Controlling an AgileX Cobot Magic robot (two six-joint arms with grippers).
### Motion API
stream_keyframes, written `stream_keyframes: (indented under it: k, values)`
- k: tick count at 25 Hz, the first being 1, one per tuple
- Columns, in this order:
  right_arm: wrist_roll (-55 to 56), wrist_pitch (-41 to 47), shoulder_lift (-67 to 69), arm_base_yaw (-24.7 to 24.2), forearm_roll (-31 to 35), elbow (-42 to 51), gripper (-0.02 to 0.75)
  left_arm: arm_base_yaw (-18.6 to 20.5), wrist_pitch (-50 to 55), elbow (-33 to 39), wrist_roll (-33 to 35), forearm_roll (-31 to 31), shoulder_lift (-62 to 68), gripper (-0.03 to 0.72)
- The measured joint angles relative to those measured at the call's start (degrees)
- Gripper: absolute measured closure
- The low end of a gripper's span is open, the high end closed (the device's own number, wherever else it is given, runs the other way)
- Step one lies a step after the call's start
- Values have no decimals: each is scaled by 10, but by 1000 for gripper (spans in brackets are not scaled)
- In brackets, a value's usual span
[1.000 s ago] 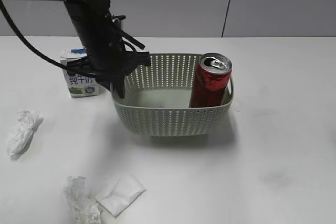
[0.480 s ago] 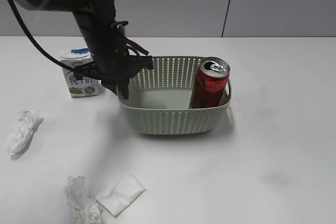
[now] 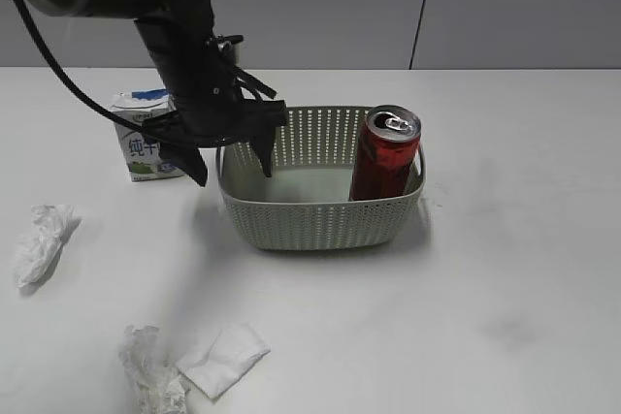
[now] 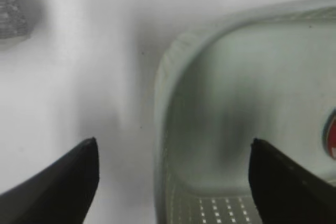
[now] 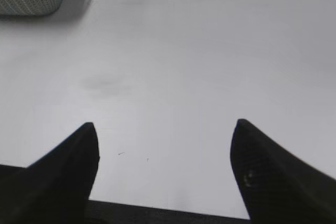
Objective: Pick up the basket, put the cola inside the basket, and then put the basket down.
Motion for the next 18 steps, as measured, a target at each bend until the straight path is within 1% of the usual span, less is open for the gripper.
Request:
stream_keyframes:
  k: [4,9,14,18]
  values:
    - [6,-11,-29,0,0,7,146,25,17,0,27,-1,-35,-2]
    - [7,-14,-31,0,0,7,146,67,60,0,69,12,-83,3]
    - [8,-15,-32,0,0,7,146,117,114,0,114,57,-123,15]
    - [8,-15,-32,0,0,7,146,167,119,0,143,90,-148,33]
